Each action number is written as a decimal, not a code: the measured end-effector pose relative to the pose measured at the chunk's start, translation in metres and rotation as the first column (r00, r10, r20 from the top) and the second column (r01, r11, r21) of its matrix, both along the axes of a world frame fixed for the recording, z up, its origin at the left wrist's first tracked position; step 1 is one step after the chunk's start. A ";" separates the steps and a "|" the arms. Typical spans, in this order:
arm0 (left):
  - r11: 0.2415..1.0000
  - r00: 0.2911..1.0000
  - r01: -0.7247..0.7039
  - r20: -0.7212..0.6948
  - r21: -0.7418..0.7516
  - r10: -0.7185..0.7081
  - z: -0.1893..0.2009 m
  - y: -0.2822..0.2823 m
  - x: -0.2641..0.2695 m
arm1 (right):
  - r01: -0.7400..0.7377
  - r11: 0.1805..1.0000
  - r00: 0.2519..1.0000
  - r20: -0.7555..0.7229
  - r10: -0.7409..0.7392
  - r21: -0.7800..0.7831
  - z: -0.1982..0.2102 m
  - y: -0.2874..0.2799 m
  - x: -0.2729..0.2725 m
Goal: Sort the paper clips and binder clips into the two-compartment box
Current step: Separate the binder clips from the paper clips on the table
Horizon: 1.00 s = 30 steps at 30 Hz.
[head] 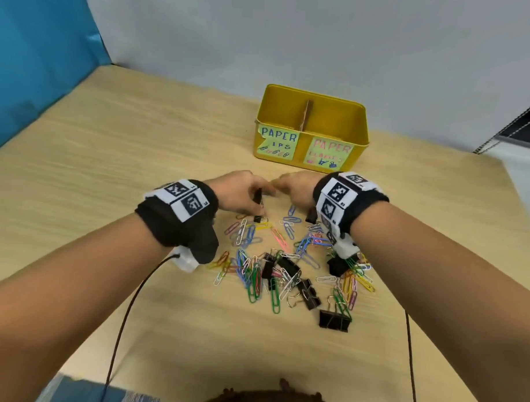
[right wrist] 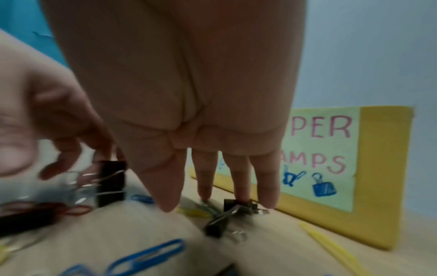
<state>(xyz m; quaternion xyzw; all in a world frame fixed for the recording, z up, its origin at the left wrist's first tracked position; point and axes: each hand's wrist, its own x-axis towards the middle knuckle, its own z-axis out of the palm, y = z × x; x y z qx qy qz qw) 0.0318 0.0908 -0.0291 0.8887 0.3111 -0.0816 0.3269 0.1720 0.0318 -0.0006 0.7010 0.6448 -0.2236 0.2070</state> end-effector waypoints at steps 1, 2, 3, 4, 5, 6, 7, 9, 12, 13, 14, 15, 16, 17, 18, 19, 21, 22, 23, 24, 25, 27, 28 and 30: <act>0.999 1.000 -0.005 0.004 0.049 0.005 -0.003 0.001 0.000 | -0.043 0.999 0.999 -0.009 0.043 -0.024 -0.003 -0.002 -0.004; 0.996 0.999 -0.035 0.007 0.082 0.035 -0.006 0.003 -0.001 | -0.061 0.997 0.998 -0.021 0.060 -0.043 -0.004 -0.004 -0.007; 0.992 0.997 -0.081 0.016 0.094 0.080 -0.008 0.006 -0.002 | -0.067 0.997 0.998 -0.023 0.066 -0.047 -0.005 -0.006 -0.009; 0.987 0.991 -0.135 0.038 0.093 0.132 -0.009 0.010 -0.004 | -0.061 0.998 0.998 -0.012 0.061 -0.028 -0.006 -0.008 -0.009; 0.978 0.981 -0.189 0.054 0.087 0.185 -0.010 0.013 -0.007 | -0.035 0.999 0.999 -0.010 0.035 0.024 -0.004 -0.010 -0.009; 0.968 0.971 -0.234 0.064 0.089 0.229 -0.010 0.016 -0.010 | 0.002 0.996 1.000 -0.027 0.000 0.093 -0.004 -0.012 -0.009; 0.957 0.962 -0.271 0.067 0.101 0.265 -0.010 0.020 -0.013 | 0.034 0.987 0.998 -0.064 -0.025 0.155 -0.005 -0.015 -0.009; 0.942 0.950 -0.310 0.075 0.128 0.303 -0.013 0.026 -0.018 | 0.067 0.986 0.985 -0.168 -0.041 0.151 -0.007 -0.018 -0.013; 0.934 0.941 -0.336 0.093 0.121 0.327 -0.014 0.021 -0.023 | 0.071 0.997 0.959 -0.278 -0.057 0.041 -0.014 -0.019 -0.021; 0.934 0.940 -0.337 0.095 0.117 0.327 -0.014 0.016 -0.024 | 0.103 0.992 0.951 -0.298 -0.078 0.066 -0.017 -0.017 -0.022; 0.941 0.946 -0.320 0.090 0.114 0.310 -0.013 0.010 -0.026 | 0.151 0.983 0.943 -0.314 -0.111 0.107 -0.020 -0.014 -0.021; 0.954 0.959 -0.279 0.068 0.104 0.274 -0.014 0.005 -0.027 | 0.191 0.969 0.939 -0.316 -0.133 0.159 -0.021 -0.011 -0.019; 0.971 0.975 -0.220 0.036 0.090 0.217 -0.014 -0.001 -0.028 | 0.210 0.957 0.943 -0.300 -0.144 0.200 -0.023 -0.008 -0.017; 0.983 0.987 -0.162 0.000 0.081 0.162 -0.015 -0.006 -0.030 | 0.205 0.953 0.951 -0.274 -0.140 0.225 -0.023 -0.006 -0.015; 0.988 0.991 -0.124 -0.030 0.087 0.127 -0.016 -0.010 -0.032 | 0.185 0.956 0.963 -0.238 -0.129 0.229 -0.022 -0.005 -0.014; 0.988 0.992 -0.117 -0.042 0.100 0.121 -0.017 -0.013 -0.034 | 0.153 0.965 0.974 -0.198 -0.111 0.213 -0.022 -0.005 -0.014; 0.987 0.990 -0.134 -0.038 0.088 0.137 -0.018 -0.017 -0.038 | 0.083 0.985 0.989 -0.132 -0.063 0.153 -0.020 -0.007 -0.015; 0.988 0.988 -0.146 -0.042 0.056 0.149 -0.017 -0.019 -0.039 | 0.063 0.991 0.992 -0.120 -0.049 0.122 -0.019 -0.009 -0.014; 0.987 0.986 -0.158 -0.047 0.024 0.159 -0.016 -0.020 -0.041 | 0.058 0.993 0.991 -0.130 -0.044 0.105 -0.018 -0.010 -0.013; 0.987 0.986 -0.163 -0.043 0.008 0.163 -0.015 -0.021 -0.042 | 0.065 0.993 0.987 -0.152 -0.050 0.096 -0.015 -0.012 -0.011; 0.986 0.986 -0.163 -0.031 0.020 0.164 -0.014 -0.021 -0.043 | 0.073 0.992 0.983 -0.174 -0.054 0.103 -0.012 -0.013 -0.011; 0.985 0.990 -0.126 -0.048 0.120 0.133 -0.015 -0.020 -0.045 | 0.076 0.985 0.976 -0.214 -0.041 0.154 -0.007 -0.016 -0.012; 0.983 0.989 -0.094 -0.096 0.157 0.110 -0.016 -0.019 -0.047 | 0.071 0.984 0.966 -0.256 -0.027 0.165 -0.006 -0.018 -0.015; 0.987 0.974 -0.031 -0.218 0.155 0.064 -0.016 -0.018 -0.052 | 0.053 0.994 0.931 -0.366 -0.013 0.099 -0.008 -0.021 -0.023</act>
